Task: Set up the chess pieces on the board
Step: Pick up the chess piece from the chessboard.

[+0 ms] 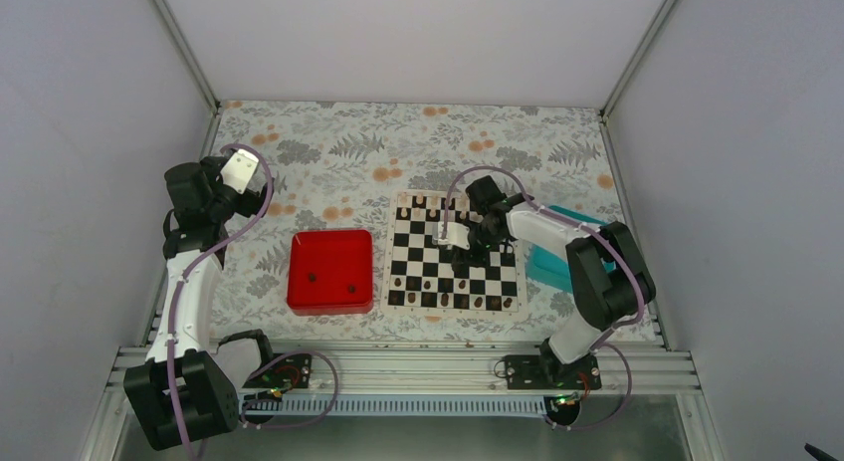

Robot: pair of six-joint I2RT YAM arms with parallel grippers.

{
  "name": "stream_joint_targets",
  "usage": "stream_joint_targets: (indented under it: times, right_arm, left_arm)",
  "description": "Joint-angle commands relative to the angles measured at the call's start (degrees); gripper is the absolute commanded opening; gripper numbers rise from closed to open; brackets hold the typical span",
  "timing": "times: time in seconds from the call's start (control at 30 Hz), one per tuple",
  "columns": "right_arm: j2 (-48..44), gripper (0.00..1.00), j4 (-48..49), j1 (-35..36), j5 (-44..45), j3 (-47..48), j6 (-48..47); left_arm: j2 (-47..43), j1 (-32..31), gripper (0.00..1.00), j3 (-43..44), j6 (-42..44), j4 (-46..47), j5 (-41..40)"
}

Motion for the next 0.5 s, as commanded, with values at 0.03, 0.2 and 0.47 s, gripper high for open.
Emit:
stream_joint_targets:
  times: [0.03,0.2,0.47]
  right_arm:
    - [0.84,0.31,-0.01,-0.42,-0.39,0.42,0.21]
    - [2.82,0.29,-0.96,-0.49,-0.23,0.80,0.18]
    - [1.76,0.27,-0.75,-0.42,-0.47,0.14,0.19]
  left_arm:
    - [-0.49,-0.11,1.00,-0.15,0.80,0.31,0.99]
    - [-0.27,-0.11,1.00,-0.15,0.82,0.41,1.28]
    - [-0.33,-0.11,1.00,-0.44,0.89,0.48,1.36]
